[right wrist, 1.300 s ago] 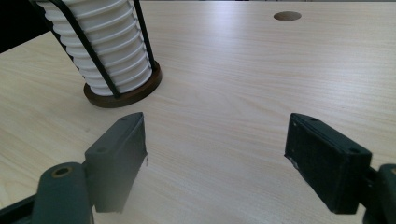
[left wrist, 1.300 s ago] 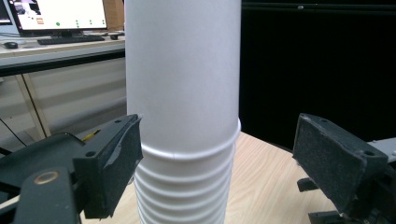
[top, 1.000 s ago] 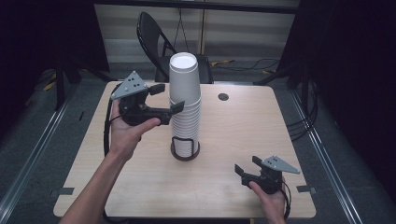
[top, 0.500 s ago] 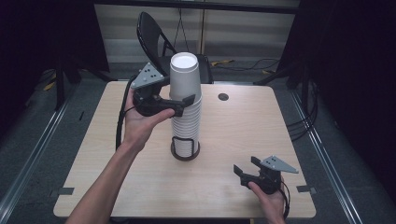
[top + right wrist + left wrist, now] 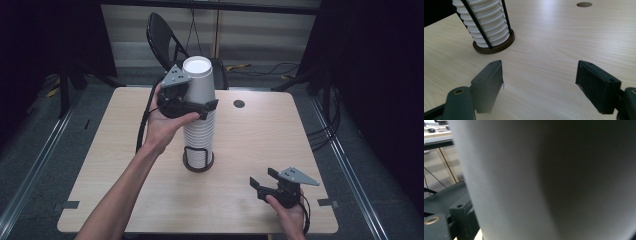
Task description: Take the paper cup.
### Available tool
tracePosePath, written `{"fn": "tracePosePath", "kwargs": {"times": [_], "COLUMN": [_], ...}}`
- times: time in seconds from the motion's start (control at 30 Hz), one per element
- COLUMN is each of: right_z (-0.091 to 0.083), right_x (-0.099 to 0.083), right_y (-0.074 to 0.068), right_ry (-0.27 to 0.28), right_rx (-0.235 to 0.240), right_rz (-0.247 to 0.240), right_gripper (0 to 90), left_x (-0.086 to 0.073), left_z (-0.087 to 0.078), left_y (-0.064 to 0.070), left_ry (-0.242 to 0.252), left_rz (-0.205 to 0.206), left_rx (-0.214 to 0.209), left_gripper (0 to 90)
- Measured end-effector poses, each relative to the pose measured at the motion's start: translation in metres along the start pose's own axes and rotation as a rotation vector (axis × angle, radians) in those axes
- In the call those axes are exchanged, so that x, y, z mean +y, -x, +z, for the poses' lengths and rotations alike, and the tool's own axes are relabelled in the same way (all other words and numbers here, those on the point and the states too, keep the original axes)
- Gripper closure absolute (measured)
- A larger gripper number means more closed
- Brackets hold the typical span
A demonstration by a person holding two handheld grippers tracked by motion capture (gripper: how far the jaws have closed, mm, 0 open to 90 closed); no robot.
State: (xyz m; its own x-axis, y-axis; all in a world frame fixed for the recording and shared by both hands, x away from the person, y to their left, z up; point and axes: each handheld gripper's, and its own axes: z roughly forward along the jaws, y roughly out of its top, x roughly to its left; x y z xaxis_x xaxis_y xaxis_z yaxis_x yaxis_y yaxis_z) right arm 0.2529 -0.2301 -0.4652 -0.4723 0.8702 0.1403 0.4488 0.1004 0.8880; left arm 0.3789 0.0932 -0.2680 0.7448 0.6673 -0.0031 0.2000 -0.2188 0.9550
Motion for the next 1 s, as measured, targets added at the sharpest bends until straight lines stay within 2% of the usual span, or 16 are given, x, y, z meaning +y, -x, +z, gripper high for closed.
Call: {"fn": "tracePosePath", "kwargs": {"times": [0.43, 0.57, 1.0], "right_z": [0.000, 0.000, 0.001], "right_x": [0.000, 0.000, 0.000], "right_y": [0.000, -0.001, -0.001], "right_ry": [-0.006, -0.006, -0.008], "right_rx": [-0.001, 0.005, 0.003], "right_rz": [0.001, 0.009, -0.006], "right_gripper": [21.2, 21.2, 20.8], "left_x": [0.003, 0.006, 0.013], "left_z": [-0.001, -0.004, -0.007], "left_y": [-0.001, -0.001, 0.000], "left_ry": [0.004, 0.021, 0.048], "left_rz": [0.012, -0.001, 0.019], "left_rx": [-0.015, 0.000, -0.010], "left_gripper": [8.8, 9.1, 9.5]}}
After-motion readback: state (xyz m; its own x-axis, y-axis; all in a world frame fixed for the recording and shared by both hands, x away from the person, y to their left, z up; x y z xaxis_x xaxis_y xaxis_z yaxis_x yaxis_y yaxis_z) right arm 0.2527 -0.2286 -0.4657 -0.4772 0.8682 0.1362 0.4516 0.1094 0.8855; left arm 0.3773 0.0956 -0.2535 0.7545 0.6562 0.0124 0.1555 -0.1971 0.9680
